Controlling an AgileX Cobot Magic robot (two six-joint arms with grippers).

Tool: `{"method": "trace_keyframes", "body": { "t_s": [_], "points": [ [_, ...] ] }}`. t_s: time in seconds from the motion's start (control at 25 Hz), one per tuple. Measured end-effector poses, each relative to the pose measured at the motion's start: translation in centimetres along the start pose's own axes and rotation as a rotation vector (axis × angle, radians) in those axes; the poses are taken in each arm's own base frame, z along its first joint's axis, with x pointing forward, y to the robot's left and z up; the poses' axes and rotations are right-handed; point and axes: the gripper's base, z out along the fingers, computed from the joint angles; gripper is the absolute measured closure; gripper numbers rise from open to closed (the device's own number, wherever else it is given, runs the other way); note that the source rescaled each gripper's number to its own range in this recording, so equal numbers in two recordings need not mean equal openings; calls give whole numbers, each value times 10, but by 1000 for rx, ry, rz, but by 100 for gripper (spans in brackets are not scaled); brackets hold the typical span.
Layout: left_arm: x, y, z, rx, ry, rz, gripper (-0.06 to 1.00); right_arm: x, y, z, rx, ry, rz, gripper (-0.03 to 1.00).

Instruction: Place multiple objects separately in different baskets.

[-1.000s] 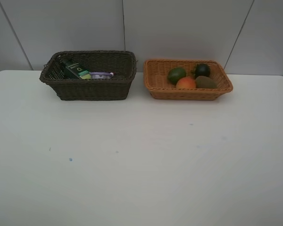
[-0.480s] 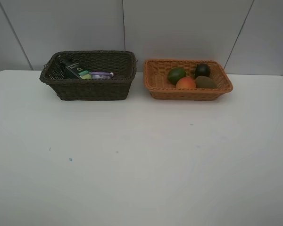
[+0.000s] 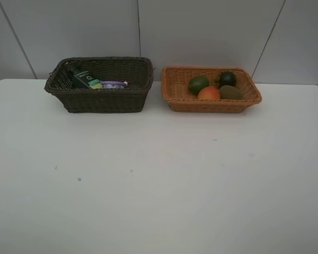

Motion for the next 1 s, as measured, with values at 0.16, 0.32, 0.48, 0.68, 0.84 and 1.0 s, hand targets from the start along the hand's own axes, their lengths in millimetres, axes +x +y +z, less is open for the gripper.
{"method": "trace_keyframes", "body": {
  "t_s": [0.16, 0.32, 0.48, 0.68, 0.84, 1.0],
  "points": [
    [-5, -5, -6, 70, -36, -126, 16, 0, 0, 0, 0, 0, 0, 3],
    [-5, -7, -6, 92, -37, -156, 16, 0, 0, 0, 0, 0, 0, 3],
    [-9, -8, -3, 105, -87, -165, 16, 0, 0, 0, 0, 0, 0, 3],
    [-10, -11, 4, 125, -119, -178, 16, 0, 0, 0, 0, 0, 0, 3],
    [-11, -11, 4, 128, -124, -171, 16, 0, 0, 0, 0, 0, 0, 3],
    [-11, -12, 4, 130, -125, -169, 16, 0, 0, 0, 0, 0, 0, 3]
  ]
}}
